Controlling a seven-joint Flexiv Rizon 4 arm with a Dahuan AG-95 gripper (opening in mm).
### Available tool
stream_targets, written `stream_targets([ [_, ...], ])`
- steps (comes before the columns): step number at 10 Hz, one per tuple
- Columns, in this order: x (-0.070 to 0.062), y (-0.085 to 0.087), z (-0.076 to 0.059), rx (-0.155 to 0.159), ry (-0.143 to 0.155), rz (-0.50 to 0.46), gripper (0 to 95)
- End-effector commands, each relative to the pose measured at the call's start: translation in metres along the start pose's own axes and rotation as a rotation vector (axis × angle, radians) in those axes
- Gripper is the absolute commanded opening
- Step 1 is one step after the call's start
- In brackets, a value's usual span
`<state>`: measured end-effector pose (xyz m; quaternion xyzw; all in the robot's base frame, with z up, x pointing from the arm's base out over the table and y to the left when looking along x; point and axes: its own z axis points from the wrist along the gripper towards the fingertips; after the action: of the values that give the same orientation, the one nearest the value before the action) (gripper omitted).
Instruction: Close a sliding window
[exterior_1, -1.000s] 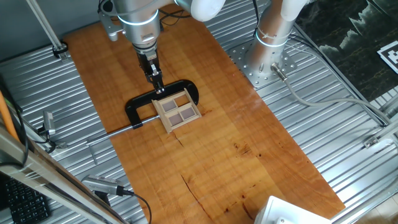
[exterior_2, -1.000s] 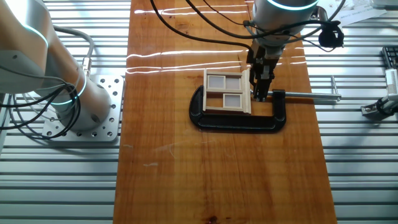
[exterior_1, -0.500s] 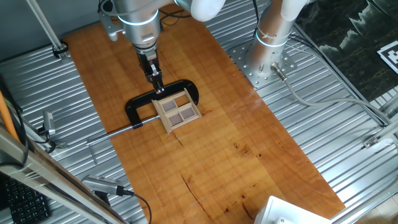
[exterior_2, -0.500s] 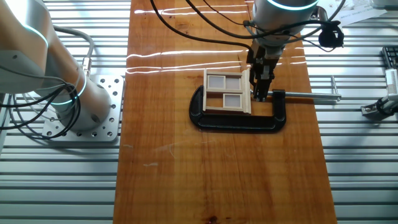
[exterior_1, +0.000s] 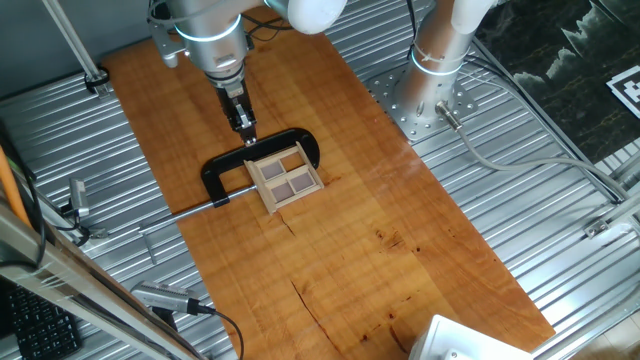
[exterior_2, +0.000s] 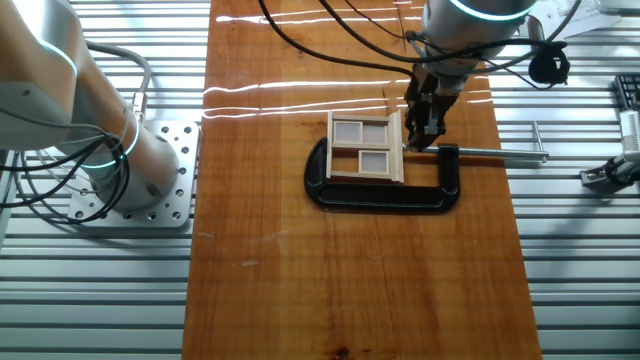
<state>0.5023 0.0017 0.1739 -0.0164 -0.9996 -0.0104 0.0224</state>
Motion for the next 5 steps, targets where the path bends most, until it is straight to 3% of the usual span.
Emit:
stream_targets([
  [1,0.0002,0.0000,0.0000,0.000,-0.003,0.003,0.0],
  [5,-0.0009,0.0017,-0.0031,0.009,-0.006,-0.004,0.0],
])
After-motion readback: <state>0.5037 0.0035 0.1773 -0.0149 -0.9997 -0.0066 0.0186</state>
